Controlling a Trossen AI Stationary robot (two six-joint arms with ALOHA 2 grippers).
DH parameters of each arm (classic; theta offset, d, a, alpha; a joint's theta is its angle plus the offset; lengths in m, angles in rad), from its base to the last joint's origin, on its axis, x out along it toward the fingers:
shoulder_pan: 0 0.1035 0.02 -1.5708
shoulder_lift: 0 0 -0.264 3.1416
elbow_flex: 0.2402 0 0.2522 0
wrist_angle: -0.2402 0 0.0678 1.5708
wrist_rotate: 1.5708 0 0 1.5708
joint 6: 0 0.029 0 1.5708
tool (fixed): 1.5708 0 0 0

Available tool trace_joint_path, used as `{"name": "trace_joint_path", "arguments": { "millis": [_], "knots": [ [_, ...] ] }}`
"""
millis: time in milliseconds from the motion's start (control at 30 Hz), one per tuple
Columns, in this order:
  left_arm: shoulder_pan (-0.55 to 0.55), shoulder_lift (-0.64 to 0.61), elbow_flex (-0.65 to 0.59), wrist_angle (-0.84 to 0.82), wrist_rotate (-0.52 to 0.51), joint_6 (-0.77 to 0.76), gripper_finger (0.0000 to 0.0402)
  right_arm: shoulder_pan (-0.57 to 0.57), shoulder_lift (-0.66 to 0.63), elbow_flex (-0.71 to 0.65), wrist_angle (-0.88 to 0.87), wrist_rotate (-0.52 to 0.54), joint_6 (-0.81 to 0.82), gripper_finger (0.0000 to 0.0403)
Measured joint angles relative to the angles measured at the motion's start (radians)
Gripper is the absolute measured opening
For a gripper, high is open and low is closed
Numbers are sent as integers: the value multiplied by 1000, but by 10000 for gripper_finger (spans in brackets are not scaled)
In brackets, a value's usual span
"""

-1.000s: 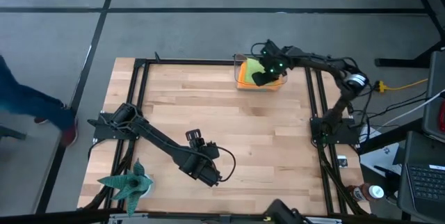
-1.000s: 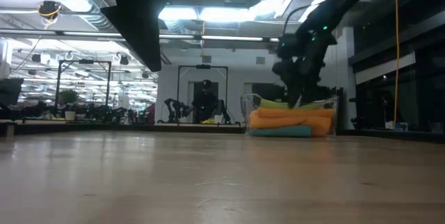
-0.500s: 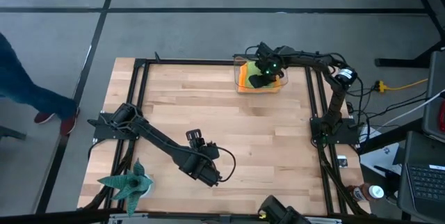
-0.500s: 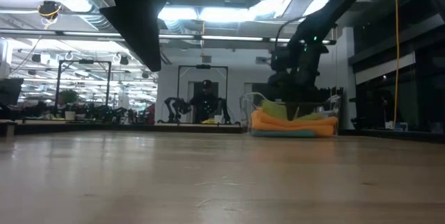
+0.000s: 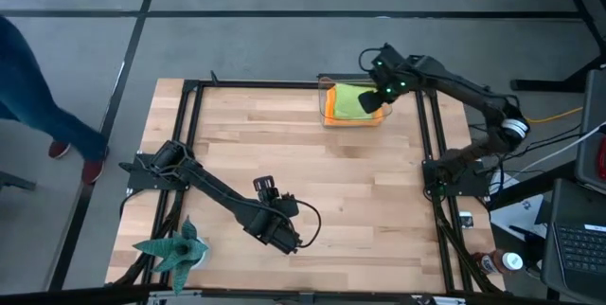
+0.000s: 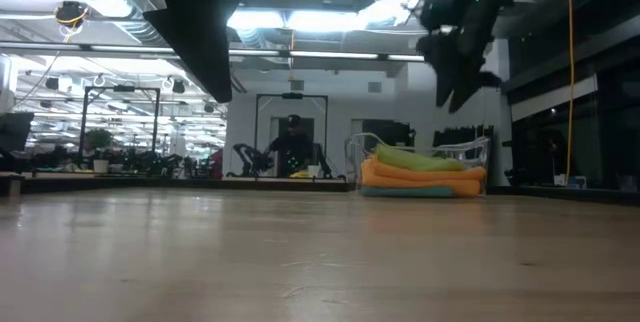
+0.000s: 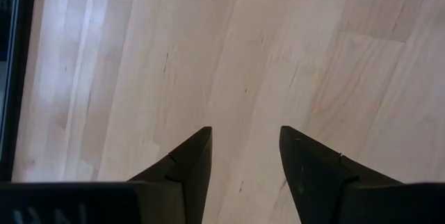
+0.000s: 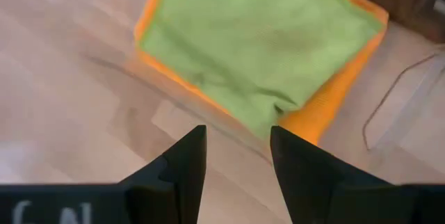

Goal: Fold microfiber towels
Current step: Return to Home Position

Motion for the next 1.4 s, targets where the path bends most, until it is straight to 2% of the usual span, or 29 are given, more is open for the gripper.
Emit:
{"name": "trace_joint_path", "arguments": {
  "millis": [100, 200, 333, 433, 533, 700, 833, 967, 1033, 1133, 1200, 1300, 1400],
  "knots": [
    [1, -9, 5, -8, -1, -1, 161, 25, -81, -3, 5, -9, -27, 163],
    [6, -66, 15, -13, -48, 1, 161, 66, -193, -3, 32, -23, -50, 163],
    [7, -176, 14, -64, -145, 12, 161, 146, -372, -19, 66, 58, -51, 163],
    [1, -286, 12, -101, -234, 27, 161, 222, -523, -88, 135, 116, -44, 163],
    [-1, -414, -32, -96, -322, 25, 161, 286, -671, -211, 262, 120, -25, 163],
    [-16, -663, -213, -16, -431, -41, 161, 358, -859, -418, 460, 124, -28, 163],
    [-51, -864, -438, 108, -504, -66, 161, 402, -964, -563, 583, 126, -58, 163],
    [-65, -1082, -663, 222, -553, -84, 161, 435, -1058, -685, 622, 196, -56, 163],
    [-57, -1185, -773, 317, -558, -51, 161, 446, -1111, -737, 622, 245, -36, 163],
    [-28, -1322, -928, 549, -533, 115, 161, 457, -1190, -803, 659, 264, -28, 163],
    [0, -1395, -1024, 734, -467, 285, 161, 460, -1228, -839, 702, 233, -44, 163],
    [58, -1490, -1156, 1004, -301, 509, 161, 462, -1267, -873, 729, 213, -53, 163],
    [127, -1562, -1260, 1154, -218, 602, 161, 462, -1281, -885, 727, 221, -74, 163]
  ]
}}
